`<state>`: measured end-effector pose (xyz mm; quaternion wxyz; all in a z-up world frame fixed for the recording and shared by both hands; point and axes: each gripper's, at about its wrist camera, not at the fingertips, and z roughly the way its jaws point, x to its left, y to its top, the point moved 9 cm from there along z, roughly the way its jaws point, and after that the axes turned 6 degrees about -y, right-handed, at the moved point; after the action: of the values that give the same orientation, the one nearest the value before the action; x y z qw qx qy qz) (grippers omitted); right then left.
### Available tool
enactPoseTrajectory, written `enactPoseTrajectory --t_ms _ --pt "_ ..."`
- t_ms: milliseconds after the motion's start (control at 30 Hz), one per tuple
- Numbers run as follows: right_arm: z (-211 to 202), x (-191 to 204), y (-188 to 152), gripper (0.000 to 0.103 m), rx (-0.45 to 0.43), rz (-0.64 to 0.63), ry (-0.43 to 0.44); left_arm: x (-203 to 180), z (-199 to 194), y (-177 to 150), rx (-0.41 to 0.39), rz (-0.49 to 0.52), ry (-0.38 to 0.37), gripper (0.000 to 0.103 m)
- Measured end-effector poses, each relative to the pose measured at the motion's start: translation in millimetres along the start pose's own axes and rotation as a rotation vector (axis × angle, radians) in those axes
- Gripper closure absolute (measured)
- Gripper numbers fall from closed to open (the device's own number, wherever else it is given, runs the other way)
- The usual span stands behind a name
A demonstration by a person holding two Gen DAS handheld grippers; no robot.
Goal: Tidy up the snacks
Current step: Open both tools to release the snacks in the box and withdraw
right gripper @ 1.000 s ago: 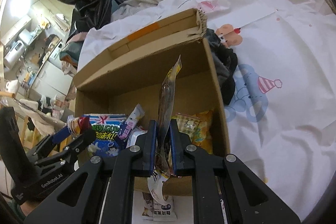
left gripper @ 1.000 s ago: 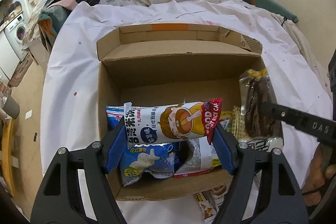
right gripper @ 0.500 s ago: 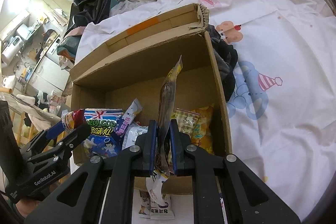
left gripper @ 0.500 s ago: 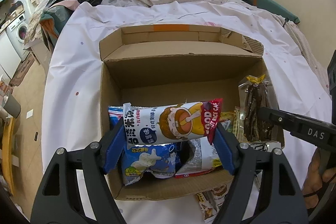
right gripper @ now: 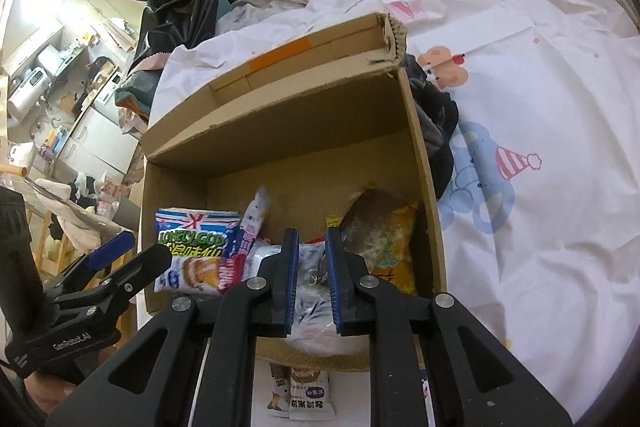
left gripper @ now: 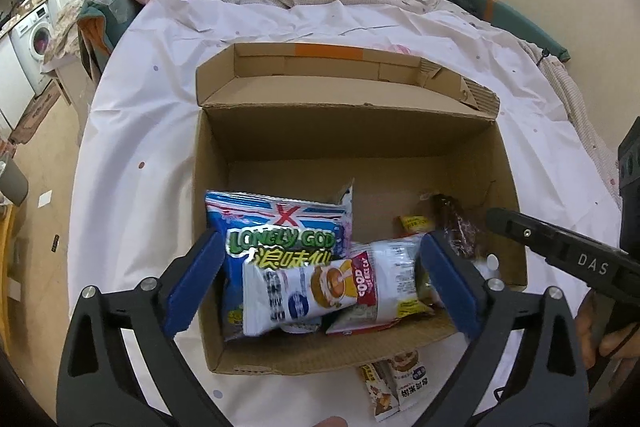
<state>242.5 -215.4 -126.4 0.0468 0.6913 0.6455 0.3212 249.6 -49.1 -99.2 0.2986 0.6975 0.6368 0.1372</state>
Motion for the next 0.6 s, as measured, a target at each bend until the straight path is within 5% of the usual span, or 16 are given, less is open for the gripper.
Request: enactPoseTrajectory --t_ms 133,200,267,600 --pt "-2.5 -1.5 2.6 0.085 -0.006 0.009 0.0 1.7 -3.2 0.8 -0.013 -0.012 -0.002 0.006" --pt "-4.8 -4.1 4.7 0.071 -0.015 0.015 -0.011 2.7 -4.1 1.2 -0.017 -0.015 0.002 0.006" --pt "-8.2 -6.3 6.5 0.034 -0.03 0.034 -0.002 3.7 -4.6 0.3 -0.018 -0.018 0.002 0.006" --pt "-27.5 -8.1 9.1 0.033 -0.066 0.07 0.006 4.1 -9.5 -4.2 -0.02 -0.03 0.003 0.006"
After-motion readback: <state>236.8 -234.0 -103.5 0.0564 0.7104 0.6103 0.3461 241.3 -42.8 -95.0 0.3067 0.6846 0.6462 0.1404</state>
